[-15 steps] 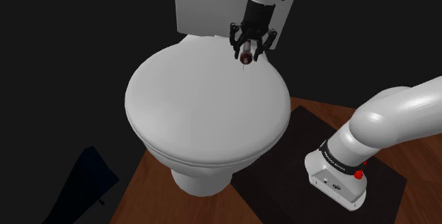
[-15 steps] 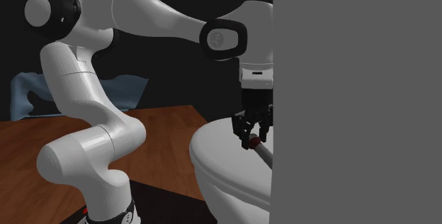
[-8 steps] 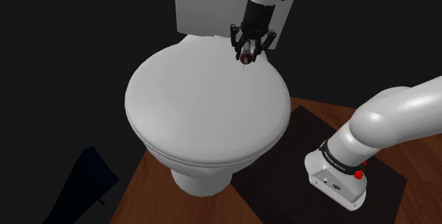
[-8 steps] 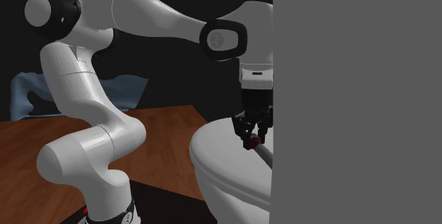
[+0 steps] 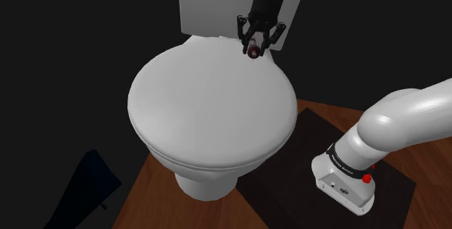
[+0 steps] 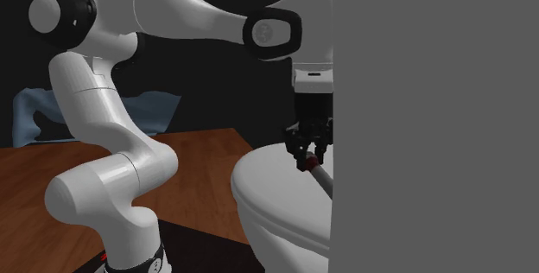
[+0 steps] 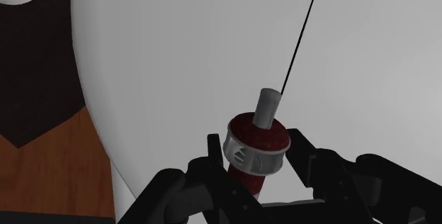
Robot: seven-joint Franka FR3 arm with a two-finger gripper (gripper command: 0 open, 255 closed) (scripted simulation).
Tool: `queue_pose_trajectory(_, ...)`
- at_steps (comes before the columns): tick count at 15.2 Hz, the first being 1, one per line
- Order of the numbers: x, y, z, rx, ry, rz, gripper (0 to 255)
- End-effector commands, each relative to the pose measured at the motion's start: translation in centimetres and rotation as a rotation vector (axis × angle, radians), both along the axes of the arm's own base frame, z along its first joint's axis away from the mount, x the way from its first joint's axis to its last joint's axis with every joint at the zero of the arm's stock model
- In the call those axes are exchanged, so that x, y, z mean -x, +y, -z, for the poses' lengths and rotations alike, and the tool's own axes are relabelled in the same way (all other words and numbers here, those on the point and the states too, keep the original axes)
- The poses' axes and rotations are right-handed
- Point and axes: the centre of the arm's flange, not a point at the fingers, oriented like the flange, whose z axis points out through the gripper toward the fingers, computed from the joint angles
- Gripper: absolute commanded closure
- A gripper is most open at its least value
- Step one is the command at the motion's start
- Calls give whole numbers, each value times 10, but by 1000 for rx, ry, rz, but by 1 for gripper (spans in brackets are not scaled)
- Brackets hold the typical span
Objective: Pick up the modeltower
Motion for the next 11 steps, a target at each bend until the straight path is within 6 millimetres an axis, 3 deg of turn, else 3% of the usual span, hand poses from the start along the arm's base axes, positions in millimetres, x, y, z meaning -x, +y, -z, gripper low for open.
queue_pose_trajectory(1,0,0,-11,0,0,0,255)
queue_pose_trajectory(9,0,0,-53,0,0,0,255)
queue_pose_trajectory(11,0,0,-54,0,0,0,255)
